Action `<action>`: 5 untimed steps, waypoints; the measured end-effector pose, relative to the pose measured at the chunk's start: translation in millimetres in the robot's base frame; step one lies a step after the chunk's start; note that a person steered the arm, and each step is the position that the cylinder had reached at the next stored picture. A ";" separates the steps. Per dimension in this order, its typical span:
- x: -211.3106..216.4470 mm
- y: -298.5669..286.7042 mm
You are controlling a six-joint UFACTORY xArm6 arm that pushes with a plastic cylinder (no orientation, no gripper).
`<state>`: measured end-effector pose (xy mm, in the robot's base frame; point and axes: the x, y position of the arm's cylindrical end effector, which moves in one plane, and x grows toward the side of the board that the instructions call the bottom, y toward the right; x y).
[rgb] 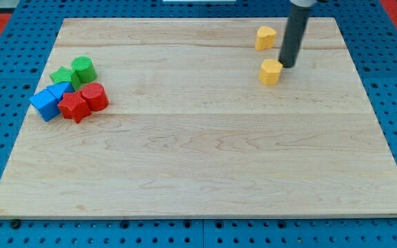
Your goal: Place yellow hexagon to the right of red circle
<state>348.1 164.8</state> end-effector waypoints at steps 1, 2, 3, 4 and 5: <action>17.1 -21.8; -11.0 -28.7; -8.7 -75.1; -3.9 -87.0; 24.2 -86.9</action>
<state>372.2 77.9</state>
